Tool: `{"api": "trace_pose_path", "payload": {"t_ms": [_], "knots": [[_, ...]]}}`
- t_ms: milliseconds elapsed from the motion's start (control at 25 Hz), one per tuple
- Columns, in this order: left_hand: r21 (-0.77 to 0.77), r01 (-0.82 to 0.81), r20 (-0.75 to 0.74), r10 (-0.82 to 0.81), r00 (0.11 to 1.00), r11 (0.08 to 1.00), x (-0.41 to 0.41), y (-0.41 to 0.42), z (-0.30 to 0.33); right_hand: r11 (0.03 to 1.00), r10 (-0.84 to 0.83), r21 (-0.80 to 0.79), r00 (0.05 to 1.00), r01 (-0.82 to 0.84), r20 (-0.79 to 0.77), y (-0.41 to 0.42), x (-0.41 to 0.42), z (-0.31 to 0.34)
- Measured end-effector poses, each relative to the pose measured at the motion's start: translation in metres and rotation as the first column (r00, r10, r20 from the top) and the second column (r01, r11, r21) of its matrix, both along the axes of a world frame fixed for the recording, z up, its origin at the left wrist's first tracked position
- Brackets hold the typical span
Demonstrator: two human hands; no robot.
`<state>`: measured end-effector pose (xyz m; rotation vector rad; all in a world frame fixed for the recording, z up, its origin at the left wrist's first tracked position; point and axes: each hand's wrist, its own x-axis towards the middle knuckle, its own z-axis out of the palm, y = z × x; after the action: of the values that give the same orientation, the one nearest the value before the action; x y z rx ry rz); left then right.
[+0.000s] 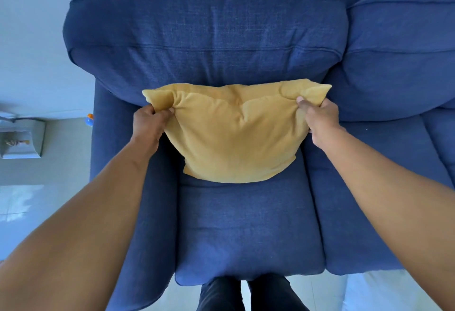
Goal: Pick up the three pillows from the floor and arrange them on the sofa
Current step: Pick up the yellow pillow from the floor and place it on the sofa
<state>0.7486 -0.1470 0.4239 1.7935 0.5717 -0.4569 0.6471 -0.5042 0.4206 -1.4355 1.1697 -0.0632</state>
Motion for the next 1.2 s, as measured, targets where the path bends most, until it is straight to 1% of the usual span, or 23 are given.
{"api": "trace_pose_path", "payload": {"t_ms": [40,120,200,240,320,440,480,560,600,680,720,800,880,960,1080,1200], "knots": [[0.047,-0.024,0.037,0.022,0.999,0.999,-0.003,0.001,-0.001,0.999,-0.018,-0.031,1.0,0.019,0.011,-0.002,0.001,-0.002],[0.038,-0.048,0.059,0.046,0.997,0.998,-0.011,0.003,-0.003,0.999,-0.031,-0.039,0.999,0.033,0.035,-0.001,-0.004,-0.001],[0.0,-0.043,0.022,0.043,0.999,0.999,-0.019,0.003,0.001,1.0,-0.01,-0.004,0.999,0.01,0.031,0.002,-0.012,0.002],[0.014,-0.034,0.0,0.034,0.999,0.999,-0.025,0.004,0.005,1.0,0.018,0.003,1.0,-0.018,0.023,0.005,-0.017,0.006],[0.09,-0.017,0.003,0.017,1.0,0.996,-0.039,0.007,0.014,0.996,0.083,-0.018,0.996,-0.083,0.015,0.01,-0.029,0.017],[0.19,-0.002,0.043,-0.007,0.999,0.982,-0.072,0.005,0.026,0.988,0.134,-0.078,0.991,-0.135,-0.023,0.017,-0.056,0.036],[0.222,0.023,0.045,-0.033,0.998,0.975,-0.086,0.001,0.03,0.983,0.153,-0.1,0.987,-0.156,-0.042,0.02,-0.068,0.041],[0.232,0.101,0.037,-0.112,0.993,0.967,-0.111,-0.011,0.037,0.972,0.172,-0.153,0.983,-0.18,-0.063,0.025,-0.094,0.049],[0.234,0.162,0.034,-0.175,0.984,0.959,-0.123,-0.021,0.04,0.967,0.173,-0.177,0.983,-0.182,-0.065,0.026,-0.108,0.053],[0.26,0.313,0.052,-0.337,0.94,0.913,-0.142,-0.043,0.042,0.955,0.181,-0.221,0.979,-0.198,-0.095,0.03,-0.137,0.06],[0.272,0.394,0.063,-0.425,0.903,0.878,-0.151,-0.056,0.045,0.943,0.193,-0.252,0.974,-0.216,-0.115,0.031,-0.153,0.063],[0.312,0.555,0.103,-0.608,0.787,0.771,-0.172,-0.086,0.05,0.916,0.204,-0.317,0.965,-0.247,-0.165,0.029,-0.19,0.068],[0.374,0.675,0.164,-0.762,0.627,0.636,-0.194,-0.116,0.054,0.881,0.193,-0.39,0.956,-0.267,-0.22,0.023,-0.23,0.069],[0.472,0.746,0.189,-0.88,0.435,0.47,-0.22,-0.149,0.06,0.844,0.15,-0.464,0.95,-0.268,-0.275,0.013,-0.273,0.067],[0.558,0.775,0.2,-0.955,0.221,0.296,-0.264,-0.196,0.065,0.81,0.075,-0.527,0.937,-0.257,-0.341,-0.003,-0.338,0.063],[0.563,0.81,0.18,-0.981,0.074,0.164,-0.332,-0.248,0.063,0.807,-0.037,-0.56,0.931,-0.186,-0.362,-0.021,-0.428,0.063]]}}
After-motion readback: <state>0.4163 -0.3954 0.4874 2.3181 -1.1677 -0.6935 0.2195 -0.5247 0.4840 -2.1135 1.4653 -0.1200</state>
